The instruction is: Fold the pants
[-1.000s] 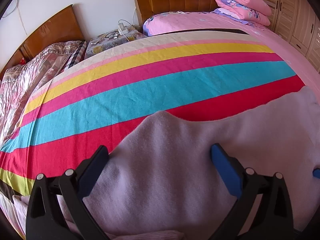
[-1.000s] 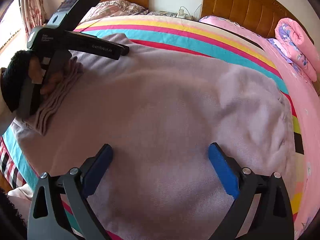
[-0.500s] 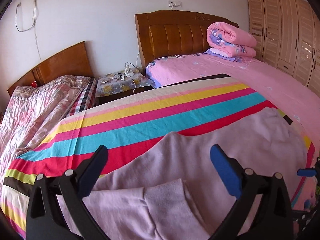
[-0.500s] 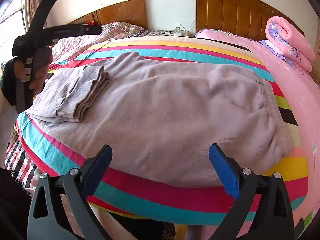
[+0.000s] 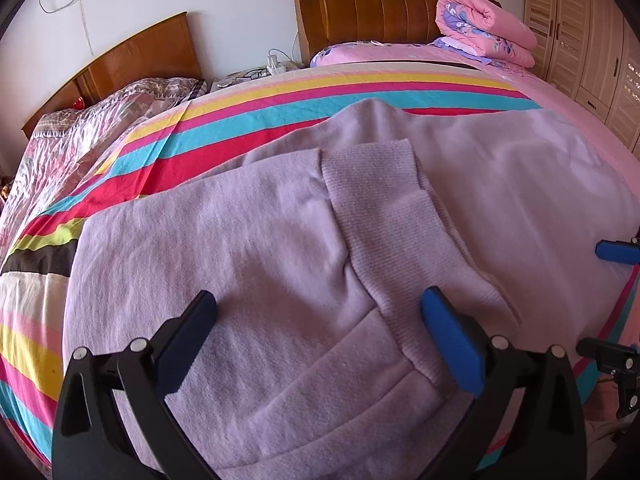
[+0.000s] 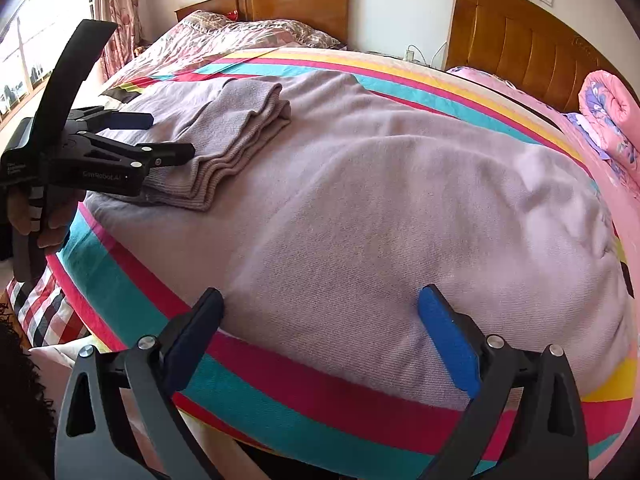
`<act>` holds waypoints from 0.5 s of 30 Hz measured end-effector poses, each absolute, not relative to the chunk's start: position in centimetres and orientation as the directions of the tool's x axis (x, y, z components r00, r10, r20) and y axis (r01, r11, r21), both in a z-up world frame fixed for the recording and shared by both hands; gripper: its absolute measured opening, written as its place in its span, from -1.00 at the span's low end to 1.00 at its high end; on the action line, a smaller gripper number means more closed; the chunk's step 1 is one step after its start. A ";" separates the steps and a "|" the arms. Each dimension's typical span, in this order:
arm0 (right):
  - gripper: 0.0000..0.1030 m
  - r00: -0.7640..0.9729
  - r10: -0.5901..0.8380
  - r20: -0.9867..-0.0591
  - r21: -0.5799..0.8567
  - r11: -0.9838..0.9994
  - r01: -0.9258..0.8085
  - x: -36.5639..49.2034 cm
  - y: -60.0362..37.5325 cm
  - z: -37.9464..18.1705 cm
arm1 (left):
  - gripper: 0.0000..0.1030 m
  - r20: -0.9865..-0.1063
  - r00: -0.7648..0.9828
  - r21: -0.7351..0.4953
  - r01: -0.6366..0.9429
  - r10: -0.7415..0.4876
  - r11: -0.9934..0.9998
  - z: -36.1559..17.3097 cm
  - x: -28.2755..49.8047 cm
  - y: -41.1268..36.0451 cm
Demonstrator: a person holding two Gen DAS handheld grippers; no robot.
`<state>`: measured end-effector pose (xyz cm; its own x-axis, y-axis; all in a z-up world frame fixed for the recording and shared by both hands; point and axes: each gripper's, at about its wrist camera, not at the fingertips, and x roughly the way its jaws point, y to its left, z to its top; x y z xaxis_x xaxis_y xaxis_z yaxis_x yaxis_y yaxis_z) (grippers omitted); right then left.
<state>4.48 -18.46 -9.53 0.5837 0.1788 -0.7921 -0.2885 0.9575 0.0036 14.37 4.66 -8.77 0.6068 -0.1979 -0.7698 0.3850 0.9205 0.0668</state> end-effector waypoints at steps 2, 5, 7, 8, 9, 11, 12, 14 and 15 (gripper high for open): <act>0.83 0.563 0.173 -0.808 -0.003 0.955 -0.298 4.4 -18.4 -9.1 | 0.97 -0.765 0.605 0.041 0.388 -0.221 0.921 -9.0 14.4 5.1; 0.84 0.619 0.174 -0.765 0.003 0.964 -0.267 3.9 -20.1 -7.1 | 0.97 -0.765 0.605 0.046 0.390 -0.219 0.919 -9.0 14.5 5.0; 0.84 0.640 0.150 -0.754 0.030 0.980 -0.195 4.1 -22.5 -6.8 | 0.97 -0.771 0.599 0.049 0.391 -0.214 0.919 -9.0 14.7 4.8; 0.84 0.634 0.123 -0.763 0.033 0.988 -0.151 4.3 -23.8 -7.2 | 0.97 -0.775 0.596 0.051 0.390 -0.210 0.919 -8.9 14.7 4.8; 0.84 0.612 0.101 -0.784 0.038 0.993 -0.115 4.5 -24.9 -8.0 | 0.97 -0.780 0.592 0.058 0.387 -0.200 0.920 -8.8 14.8 4.7; 0.84 0.583 0.135 -0.801 0.076 0.989 -0.124 4.5 -26.2 -9.2 | 0.97 -0.795 0.588 0.091 0.357 -0.149 0.930 -8.0 14.9 4.1; 0.84 0.587 0.145 -0.796 0.078 0.987 -0.138 4.3 -26.3 -9.0 | 0.97 -0.790 0.603 0.131 0.345 -0.112 0.930 -7.2 14.7 3.5; 0.84 0.586 0.166 -0.793 0.096 0.984 -0.148 4.4 -26.7 -8.1 | 0.97 -0.759 0.636 0.156 0.386 -0.140 0.909 -5.1 14.5 1.6; 0.84 0.606 0.171 -0.777 0.108 0.984 -0.139 4.5 -27.1 -7.5 | 0.97 -0.745 0.644 0.150 0.416 -0.174 0.897 -3.8 14.6 0.4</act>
<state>4.54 -27.12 -7.52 0.6056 0.1705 -0.7773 -0.1389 0.9844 0.1078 14.57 0.35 -3.81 0.6440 -0.1742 -0.7450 0.4165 0.8966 0.1503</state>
